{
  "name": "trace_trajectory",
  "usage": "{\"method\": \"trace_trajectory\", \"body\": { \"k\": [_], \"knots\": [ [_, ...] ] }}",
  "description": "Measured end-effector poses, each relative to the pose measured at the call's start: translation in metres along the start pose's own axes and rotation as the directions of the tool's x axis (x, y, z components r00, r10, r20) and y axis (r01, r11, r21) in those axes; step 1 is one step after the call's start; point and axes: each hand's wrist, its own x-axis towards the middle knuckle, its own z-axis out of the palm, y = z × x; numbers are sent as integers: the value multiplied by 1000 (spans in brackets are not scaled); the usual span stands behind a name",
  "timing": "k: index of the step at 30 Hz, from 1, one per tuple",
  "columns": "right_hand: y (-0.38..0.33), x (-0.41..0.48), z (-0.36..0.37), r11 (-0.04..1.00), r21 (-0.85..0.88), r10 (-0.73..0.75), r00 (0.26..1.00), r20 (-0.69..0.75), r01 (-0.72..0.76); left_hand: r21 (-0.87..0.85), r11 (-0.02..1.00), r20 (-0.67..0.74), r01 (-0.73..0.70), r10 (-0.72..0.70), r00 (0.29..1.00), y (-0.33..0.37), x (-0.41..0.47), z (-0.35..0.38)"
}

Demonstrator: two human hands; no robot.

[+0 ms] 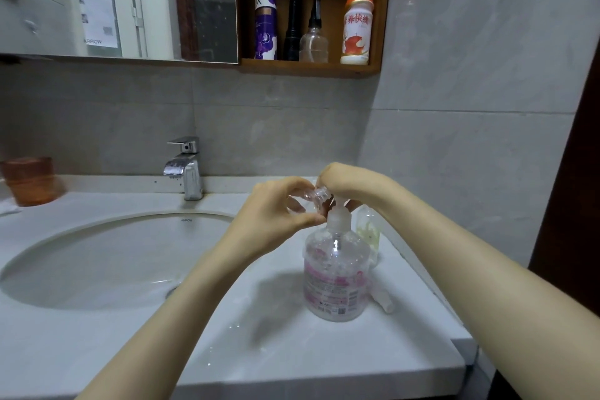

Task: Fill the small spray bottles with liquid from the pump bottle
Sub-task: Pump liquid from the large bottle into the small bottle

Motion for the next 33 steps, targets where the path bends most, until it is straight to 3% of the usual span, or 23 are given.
{"method": "trace_trajectory", "body": {
  "k": [4,15,33],
  "knots": [
    [2,2,2,999,51,18,1000,3,-18,-24,1000,-12,13,-14,1000,-1,0,3],
    [-2,6,2,995,-82,47,999,-15,-49,-22,999,-16,37,-37,999,-2,-1,3],
    [1,6,0,1000,-9,9,1000,5,-9,-19,1000,-10,18,-18,1000,1,-1,1]
  ]
}}
